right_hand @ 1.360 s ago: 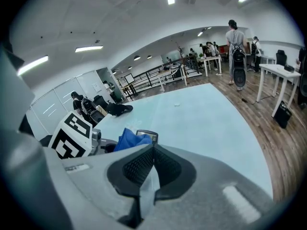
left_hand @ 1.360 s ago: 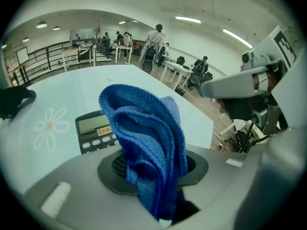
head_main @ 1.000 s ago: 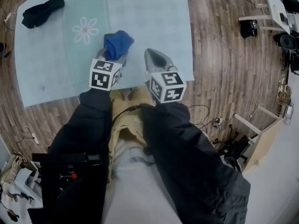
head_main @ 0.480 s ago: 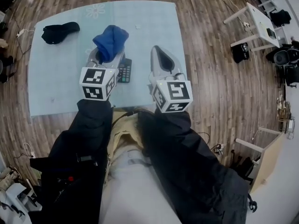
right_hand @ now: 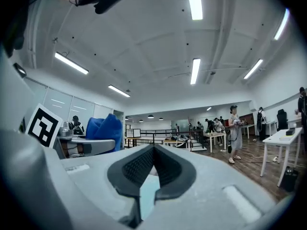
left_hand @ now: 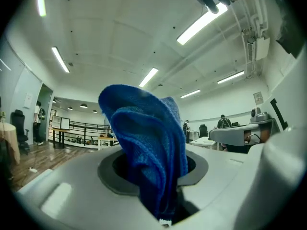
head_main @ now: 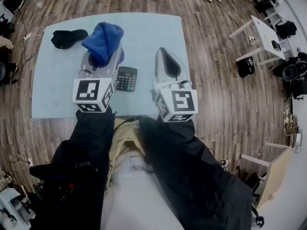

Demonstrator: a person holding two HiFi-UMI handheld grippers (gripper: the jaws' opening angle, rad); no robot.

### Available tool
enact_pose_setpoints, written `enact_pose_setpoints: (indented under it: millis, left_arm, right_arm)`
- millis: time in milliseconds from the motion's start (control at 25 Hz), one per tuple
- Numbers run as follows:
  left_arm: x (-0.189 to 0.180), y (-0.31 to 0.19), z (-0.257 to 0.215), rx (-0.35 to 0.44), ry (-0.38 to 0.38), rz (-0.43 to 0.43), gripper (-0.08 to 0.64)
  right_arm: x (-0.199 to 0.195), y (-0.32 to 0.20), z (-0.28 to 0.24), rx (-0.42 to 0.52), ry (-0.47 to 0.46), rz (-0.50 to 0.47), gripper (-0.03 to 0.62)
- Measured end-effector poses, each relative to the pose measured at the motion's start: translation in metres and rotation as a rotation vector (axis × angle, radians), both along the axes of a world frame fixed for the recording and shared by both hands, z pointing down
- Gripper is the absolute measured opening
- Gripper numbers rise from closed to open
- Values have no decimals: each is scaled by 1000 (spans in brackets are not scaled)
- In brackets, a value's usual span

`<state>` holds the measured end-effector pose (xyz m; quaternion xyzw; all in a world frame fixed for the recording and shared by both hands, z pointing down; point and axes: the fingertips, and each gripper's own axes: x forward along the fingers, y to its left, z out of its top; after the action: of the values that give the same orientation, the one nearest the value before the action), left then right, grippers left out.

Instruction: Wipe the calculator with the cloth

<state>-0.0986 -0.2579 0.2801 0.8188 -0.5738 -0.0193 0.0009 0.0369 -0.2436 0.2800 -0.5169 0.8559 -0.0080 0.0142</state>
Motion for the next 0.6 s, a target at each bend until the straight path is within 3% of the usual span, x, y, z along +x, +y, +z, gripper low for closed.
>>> enact_pose_setpoints:
  millis: [320, 600]
  left_arm:
    - [-15, 7, -14, 72, 9, -72, 167]
    - [-18, 6, -15, 76, 16, -86, 167]
  right_arm:
    - [6, 5, -9, 55, -19, 25, -6]
    - [10, 5, -10, 65, -28, 42, -6]
